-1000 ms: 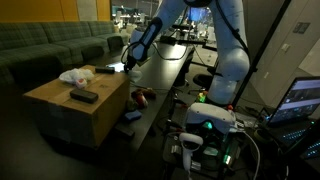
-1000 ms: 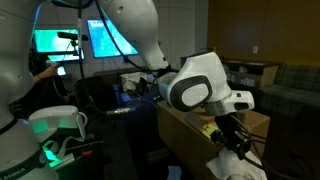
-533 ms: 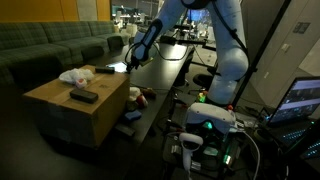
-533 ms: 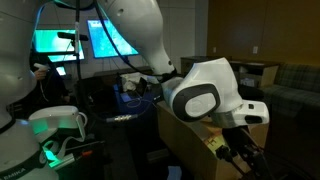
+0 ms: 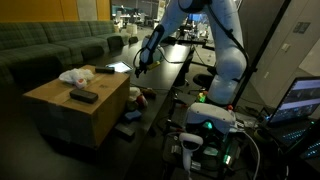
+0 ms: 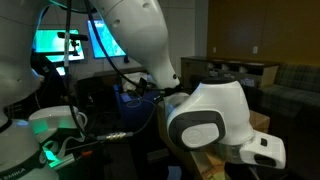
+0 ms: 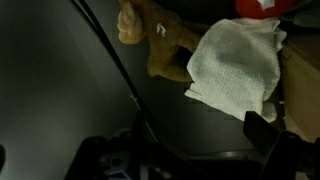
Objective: Put the white towel on the table, then the moose on the box, then the duster on the table, then the turnip plushie on the box, then the plastic on the table, then the blue sponge on the box, then the duster from the box to the table, lastly, the other duster from the table to the box
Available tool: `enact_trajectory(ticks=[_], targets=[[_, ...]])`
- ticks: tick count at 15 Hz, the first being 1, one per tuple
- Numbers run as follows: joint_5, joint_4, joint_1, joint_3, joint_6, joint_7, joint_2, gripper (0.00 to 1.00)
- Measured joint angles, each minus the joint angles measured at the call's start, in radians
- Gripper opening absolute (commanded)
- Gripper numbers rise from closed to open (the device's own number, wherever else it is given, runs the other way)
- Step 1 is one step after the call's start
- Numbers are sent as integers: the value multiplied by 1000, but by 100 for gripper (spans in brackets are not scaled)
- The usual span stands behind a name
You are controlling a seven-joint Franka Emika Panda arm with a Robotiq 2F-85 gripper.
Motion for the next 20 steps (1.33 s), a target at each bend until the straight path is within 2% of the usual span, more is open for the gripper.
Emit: enact_trajectory(ticks=[5, 13, 20], targets=[[20, 32, -100, 67, 0, -59, 84, 100], [25, 160, -262, 178, -10, -178, 251, 100], [24, 284, -305, 202, -66, -276, 374, 100]])
